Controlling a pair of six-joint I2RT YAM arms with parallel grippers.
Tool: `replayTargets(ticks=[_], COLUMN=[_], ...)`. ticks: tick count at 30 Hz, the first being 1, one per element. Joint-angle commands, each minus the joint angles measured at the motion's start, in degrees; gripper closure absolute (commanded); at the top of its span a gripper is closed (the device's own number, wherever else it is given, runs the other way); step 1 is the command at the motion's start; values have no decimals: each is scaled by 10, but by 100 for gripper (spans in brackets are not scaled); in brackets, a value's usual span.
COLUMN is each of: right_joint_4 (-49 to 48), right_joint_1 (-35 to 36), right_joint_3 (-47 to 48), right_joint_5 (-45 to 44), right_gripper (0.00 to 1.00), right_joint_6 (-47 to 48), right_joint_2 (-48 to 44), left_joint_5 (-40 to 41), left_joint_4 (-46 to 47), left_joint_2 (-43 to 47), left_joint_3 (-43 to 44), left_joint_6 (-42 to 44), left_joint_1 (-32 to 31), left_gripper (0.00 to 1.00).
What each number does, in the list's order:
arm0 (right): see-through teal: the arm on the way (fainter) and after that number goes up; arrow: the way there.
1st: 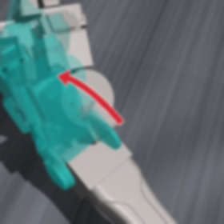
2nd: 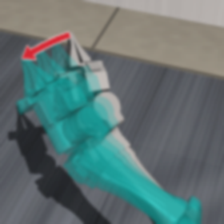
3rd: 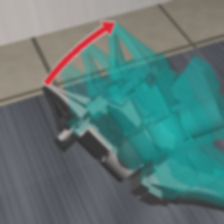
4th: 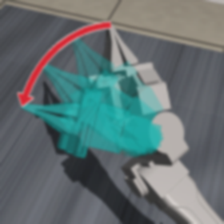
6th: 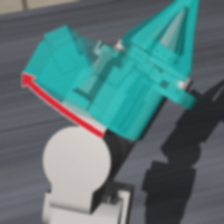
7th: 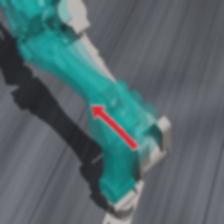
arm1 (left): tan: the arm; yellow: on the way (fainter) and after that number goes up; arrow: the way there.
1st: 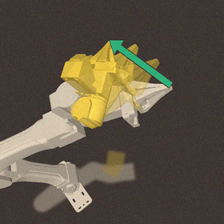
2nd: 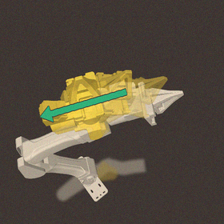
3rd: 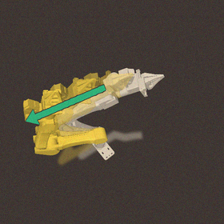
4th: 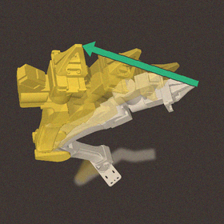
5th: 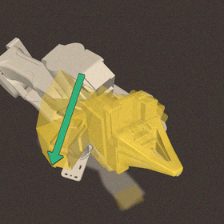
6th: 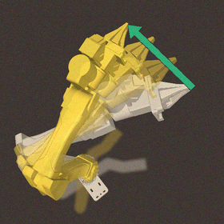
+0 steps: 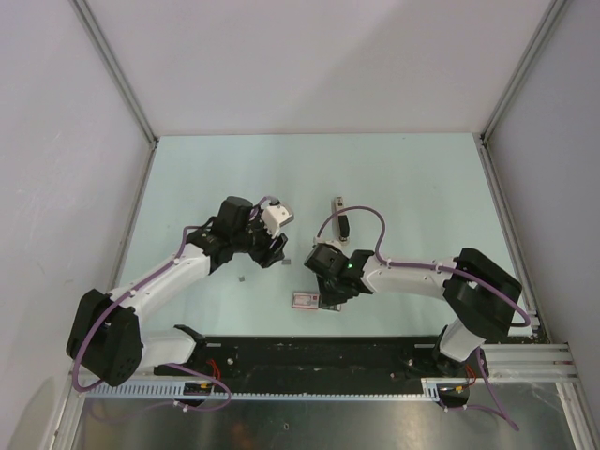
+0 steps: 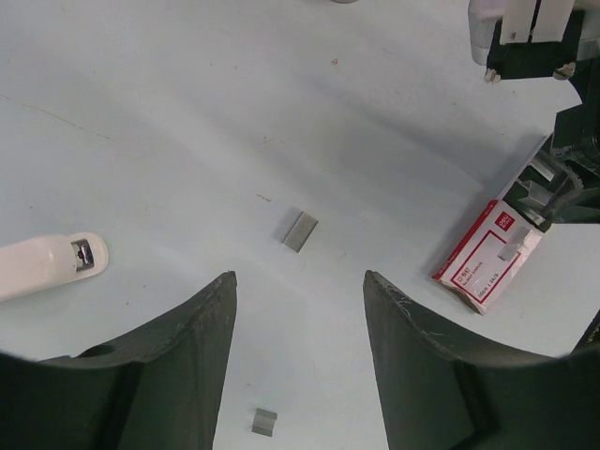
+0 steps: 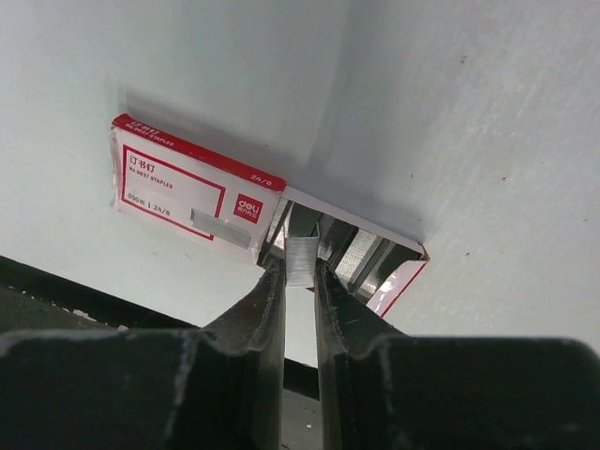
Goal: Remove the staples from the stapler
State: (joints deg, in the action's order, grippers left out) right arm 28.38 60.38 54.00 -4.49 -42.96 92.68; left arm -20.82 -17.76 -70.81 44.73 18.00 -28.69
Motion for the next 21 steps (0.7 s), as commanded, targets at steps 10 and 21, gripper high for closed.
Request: replayTargets(ticks=[10, 21], right_joint_4=[-11, -12], right_joint_1=[8, 9], right_joint_3=[17, 17], right_joint_5=[-10, -4], right_gripper=[100, 100], right_joint_6=[-15, -16], right_joint_2=[-39, -19], left_joint_5=[-21, -20], left_joint_4=[4, 4], left_joint_2=[6, 8], left_joint_3=[-4, -6], left_joint_6=[-3, -2], left_joint_1=[5, 5], left_gripper=[38, 38])
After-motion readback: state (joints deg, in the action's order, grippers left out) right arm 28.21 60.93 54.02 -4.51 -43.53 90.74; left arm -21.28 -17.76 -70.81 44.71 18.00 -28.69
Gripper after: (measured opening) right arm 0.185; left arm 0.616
